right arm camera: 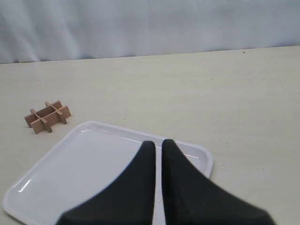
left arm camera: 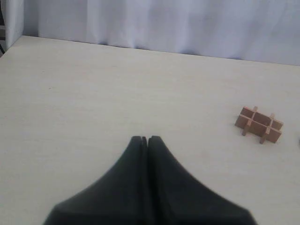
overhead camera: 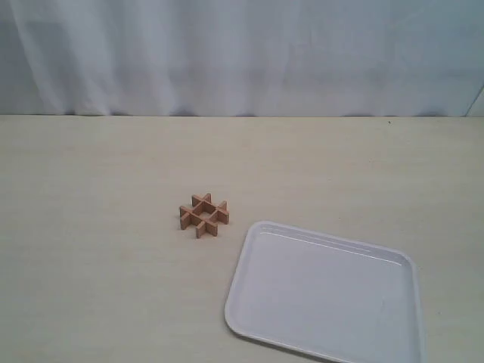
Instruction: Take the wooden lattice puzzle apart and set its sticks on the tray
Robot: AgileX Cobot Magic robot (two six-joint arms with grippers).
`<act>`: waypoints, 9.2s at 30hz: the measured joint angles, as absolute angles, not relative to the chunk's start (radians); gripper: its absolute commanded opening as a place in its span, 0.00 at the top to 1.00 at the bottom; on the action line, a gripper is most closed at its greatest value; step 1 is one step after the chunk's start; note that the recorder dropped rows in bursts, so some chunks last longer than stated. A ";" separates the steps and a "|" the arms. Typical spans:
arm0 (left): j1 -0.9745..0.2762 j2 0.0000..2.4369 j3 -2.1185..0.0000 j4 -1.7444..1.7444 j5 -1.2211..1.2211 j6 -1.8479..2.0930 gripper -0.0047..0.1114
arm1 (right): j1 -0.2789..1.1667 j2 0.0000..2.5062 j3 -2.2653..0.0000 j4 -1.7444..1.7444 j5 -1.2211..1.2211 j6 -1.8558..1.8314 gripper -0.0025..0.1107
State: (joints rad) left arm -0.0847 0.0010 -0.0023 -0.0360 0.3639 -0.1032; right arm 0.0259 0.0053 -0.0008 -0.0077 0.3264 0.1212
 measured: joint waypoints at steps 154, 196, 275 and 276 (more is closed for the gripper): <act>-0.085 0.001 -0.002 -0.036 0.364 -0.103 0.96 | 0.351 2.235 -1.550 0.276 0.568 -0.541 0.94; -0.085 0.001 -0.002 -0.036 0.364 -0.103 0.96 | 0.333 1.837 -1.449 0.254 0.734 -0.555 0.94; -0.085 0.001 -0.002 -0.036 0.364 -0.103 0.96 | 0.467 1.860 -1.208 0.352 0.452 -0.450 0.58; -0.085 0.001 -0.002 -0.036 0.364 -0.103 0.96 | 0.467 1.878 -1.224 0.334 0.450 -0.427 0.58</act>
